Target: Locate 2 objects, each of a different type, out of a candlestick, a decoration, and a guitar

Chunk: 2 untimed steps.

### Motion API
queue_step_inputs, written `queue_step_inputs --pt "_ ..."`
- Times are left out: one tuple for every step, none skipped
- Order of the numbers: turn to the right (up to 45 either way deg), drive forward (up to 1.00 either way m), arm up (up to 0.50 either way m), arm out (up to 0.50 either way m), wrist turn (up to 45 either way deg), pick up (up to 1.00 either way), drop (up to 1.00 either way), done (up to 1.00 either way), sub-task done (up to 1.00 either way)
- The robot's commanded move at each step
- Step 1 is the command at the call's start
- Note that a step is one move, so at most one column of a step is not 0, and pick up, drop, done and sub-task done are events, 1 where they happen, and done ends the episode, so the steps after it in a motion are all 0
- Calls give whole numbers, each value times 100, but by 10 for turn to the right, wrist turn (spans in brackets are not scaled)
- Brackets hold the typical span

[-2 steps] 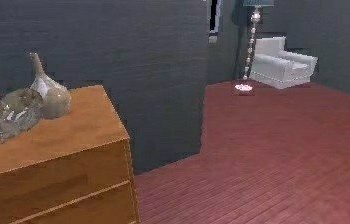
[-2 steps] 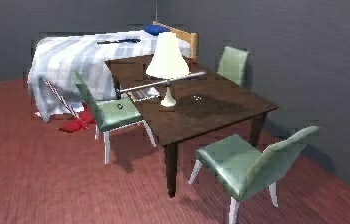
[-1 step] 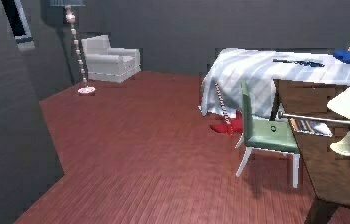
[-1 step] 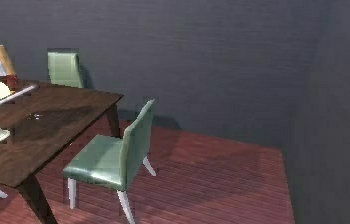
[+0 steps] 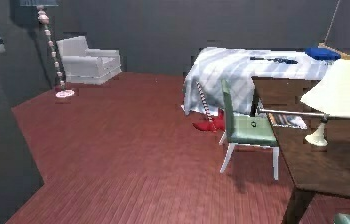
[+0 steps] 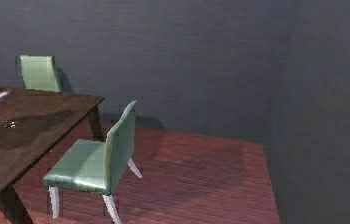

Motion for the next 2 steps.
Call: queue_step_inputs --pt "0 100 0 0 0 0 0 0 0" --pt "150 0 0 0 0 0 0 0 0"
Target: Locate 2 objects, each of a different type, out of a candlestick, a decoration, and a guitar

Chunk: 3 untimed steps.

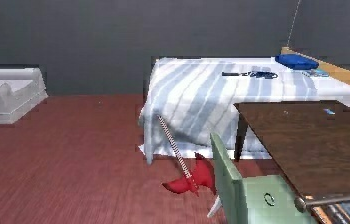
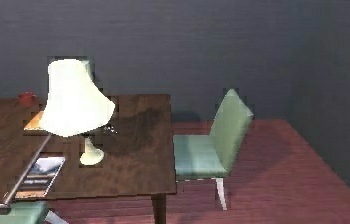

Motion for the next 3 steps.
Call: queue_step_inputs --pt "0 10 0 0 0 0 0 0 0" --pt "120 0 0 0 0 0 0 0 0" --pt "0 0 0 0 0 0 0 100 0"
